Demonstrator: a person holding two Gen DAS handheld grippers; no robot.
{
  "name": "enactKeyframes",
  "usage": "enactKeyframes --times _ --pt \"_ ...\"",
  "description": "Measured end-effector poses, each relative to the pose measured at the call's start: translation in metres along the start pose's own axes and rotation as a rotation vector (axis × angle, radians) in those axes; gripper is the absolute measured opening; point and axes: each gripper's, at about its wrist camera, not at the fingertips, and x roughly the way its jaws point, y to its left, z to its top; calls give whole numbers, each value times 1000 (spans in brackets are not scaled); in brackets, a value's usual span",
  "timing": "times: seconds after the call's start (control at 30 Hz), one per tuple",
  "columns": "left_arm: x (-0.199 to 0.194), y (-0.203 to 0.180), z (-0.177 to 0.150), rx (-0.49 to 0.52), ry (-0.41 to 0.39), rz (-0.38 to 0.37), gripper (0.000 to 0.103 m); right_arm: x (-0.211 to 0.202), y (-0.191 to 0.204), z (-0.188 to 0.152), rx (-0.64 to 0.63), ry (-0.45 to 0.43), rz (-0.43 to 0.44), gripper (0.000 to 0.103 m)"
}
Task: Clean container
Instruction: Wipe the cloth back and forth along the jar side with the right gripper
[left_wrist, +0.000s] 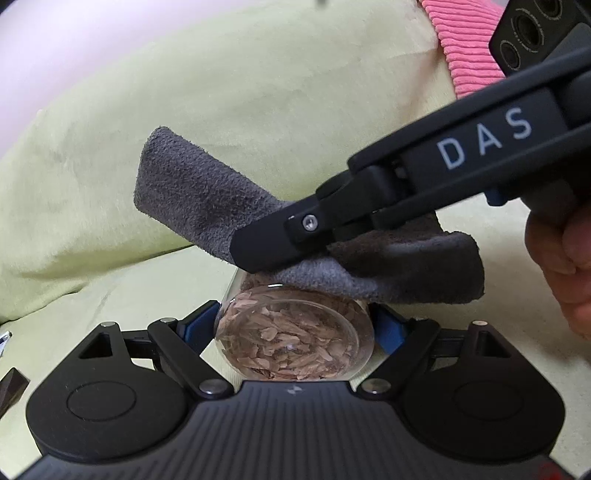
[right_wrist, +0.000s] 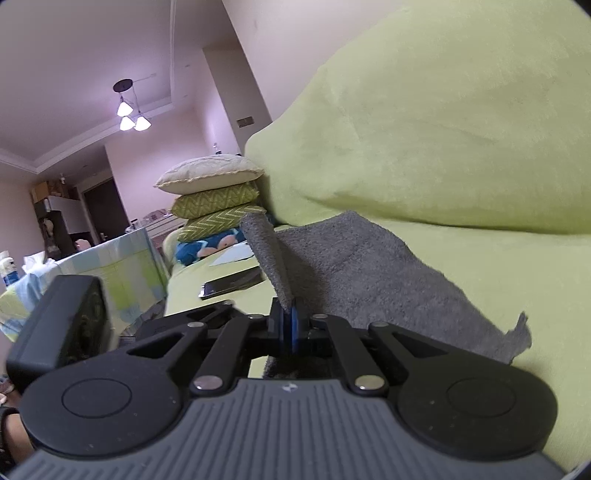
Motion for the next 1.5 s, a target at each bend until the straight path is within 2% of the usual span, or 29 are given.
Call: enactKeyframes --times 0.1,0.2,0.3,0.6,0.67,0.83,0.93,1.0,1.1,1.17,1.33,1.5 --pt "-1 -1 0 3 2 2 85 0 -8 3 8 -34 -84 1" --pt "-2 2 -2 -18 1 -7 85 -1 -18 2 68 -46 -77 1" --pt "-3 6 -3 -47 8 -19 86 -2 -13 2 40 -42 -87 1" --pt "-4 47 -18 -420 -7 -170 86 -2 -18 5 83 -37 -73 1" --pt "-6 54 -20 -472 -14 -186 86 -2 -17 5 85 -37 -75 1" --pt "-4 42 -20 -384 -15 -155 85 -4 -16 5 88 -33 -78 3" --pt "-3 24 4 -236 -14 -96 85 -3 -9 3 71 -8 -19 4" --pt "-4 13 6 -134 -14 -60 85 -2 0 1 43 14 27 4" --pt "-4 3 6 -48 -14 -31 85 0 10 -1 5 32 52 3" --pt "-3 1 6 -25 -15 -23 85 0 6 0 11 28 55 2" --pt "-1 -9 8 44 -17 -2 85 0 -10 3 44 -29 -69 1" --pt "2 2 9 -46 -7 -32 86 0 -16 3 68 -42 -87 1"
